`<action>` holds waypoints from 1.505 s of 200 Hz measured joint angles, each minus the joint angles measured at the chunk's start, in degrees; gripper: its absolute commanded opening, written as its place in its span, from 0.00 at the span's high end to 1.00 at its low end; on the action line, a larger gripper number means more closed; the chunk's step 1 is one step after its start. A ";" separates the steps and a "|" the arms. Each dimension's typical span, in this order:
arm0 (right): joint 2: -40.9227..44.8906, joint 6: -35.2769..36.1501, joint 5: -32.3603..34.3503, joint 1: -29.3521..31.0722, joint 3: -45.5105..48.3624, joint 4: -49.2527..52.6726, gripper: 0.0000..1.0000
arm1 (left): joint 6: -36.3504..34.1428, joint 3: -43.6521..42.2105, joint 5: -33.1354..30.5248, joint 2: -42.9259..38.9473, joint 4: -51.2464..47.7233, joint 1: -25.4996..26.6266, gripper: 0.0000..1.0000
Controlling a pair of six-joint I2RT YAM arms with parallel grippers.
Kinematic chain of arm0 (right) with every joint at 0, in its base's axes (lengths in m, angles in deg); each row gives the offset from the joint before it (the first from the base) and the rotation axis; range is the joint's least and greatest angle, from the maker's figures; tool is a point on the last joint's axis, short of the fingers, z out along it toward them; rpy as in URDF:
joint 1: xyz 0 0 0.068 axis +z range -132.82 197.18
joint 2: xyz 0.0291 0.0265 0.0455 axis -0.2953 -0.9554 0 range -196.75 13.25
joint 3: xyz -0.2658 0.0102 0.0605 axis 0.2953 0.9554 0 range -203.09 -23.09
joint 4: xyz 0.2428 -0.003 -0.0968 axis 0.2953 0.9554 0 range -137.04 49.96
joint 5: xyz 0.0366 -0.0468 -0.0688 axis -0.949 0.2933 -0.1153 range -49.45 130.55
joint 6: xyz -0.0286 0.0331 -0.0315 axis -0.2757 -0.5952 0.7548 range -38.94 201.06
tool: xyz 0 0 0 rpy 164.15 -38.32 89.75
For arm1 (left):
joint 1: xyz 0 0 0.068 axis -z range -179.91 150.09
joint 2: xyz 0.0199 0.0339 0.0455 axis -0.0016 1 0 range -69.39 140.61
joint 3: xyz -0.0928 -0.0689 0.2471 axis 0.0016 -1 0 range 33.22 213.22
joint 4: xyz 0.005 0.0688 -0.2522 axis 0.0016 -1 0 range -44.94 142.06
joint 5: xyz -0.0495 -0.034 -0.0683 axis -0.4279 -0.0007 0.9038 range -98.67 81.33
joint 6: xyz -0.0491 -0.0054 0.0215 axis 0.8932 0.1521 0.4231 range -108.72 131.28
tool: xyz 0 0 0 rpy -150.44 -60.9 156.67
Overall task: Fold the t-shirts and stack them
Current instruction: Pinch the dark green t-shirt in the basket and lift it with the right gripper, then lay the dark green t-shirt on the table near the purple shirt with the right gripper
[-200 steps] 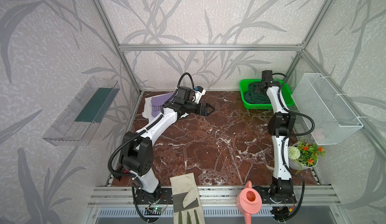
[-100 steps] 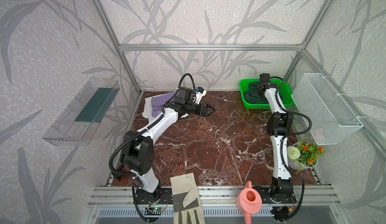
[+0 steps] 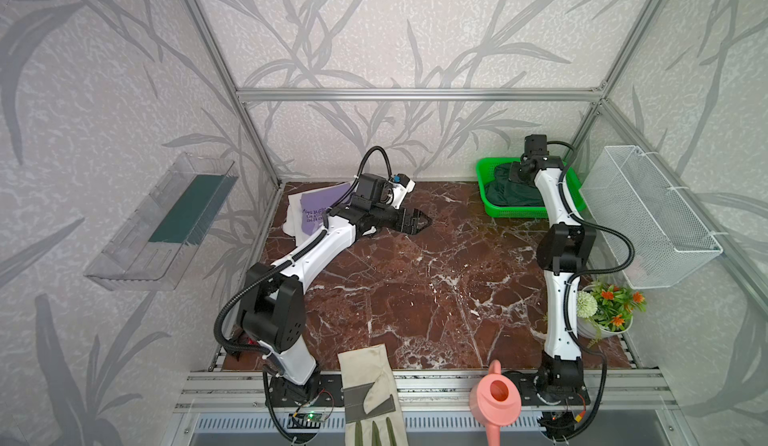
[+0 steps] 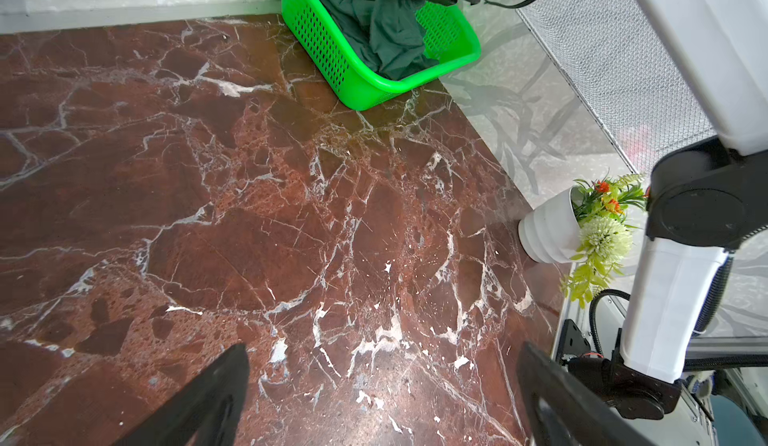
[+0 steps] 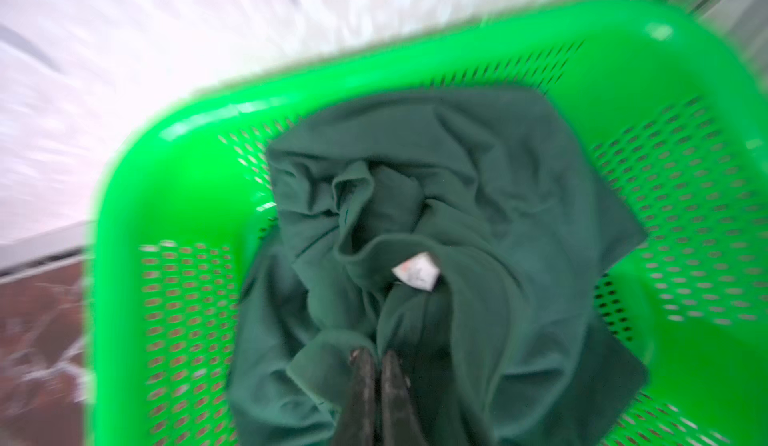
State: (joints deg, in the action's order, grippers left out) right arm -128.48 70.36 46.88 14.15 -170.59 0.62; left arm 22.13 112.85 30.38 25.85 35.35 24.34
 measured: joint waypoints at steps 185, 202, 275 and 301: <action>42.82 8.94 2.60 27.08 6.21 -8.52 1.00 | -3.56 -4.24 -9.81 -16.24 -0.83 -0.63 0.01; 45.83 8.96 1.60 30.82 11.37 -10.58 1.00 | -3.37 -5.18 -11.82 -18.16 -0.55 -0.81 0.01; 43.32 4.87 -1.07 43.10 33.48 -21.40 1.00 | -3.21 -9.40 -21.00 -26.82 -2.27 -0.79 0.01; 37.18 0.28 -2.78 44.26 36.33 -24.50 1.00 | -2.51 -16.92 -24.65 -36.92 -6.71 -0.79 0.01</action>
State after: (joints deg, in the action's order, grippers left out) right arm -91.30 70.65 44.10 58.41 -134.26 -23.88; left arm 19.61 95.93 5.73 -11.06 28.64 23.56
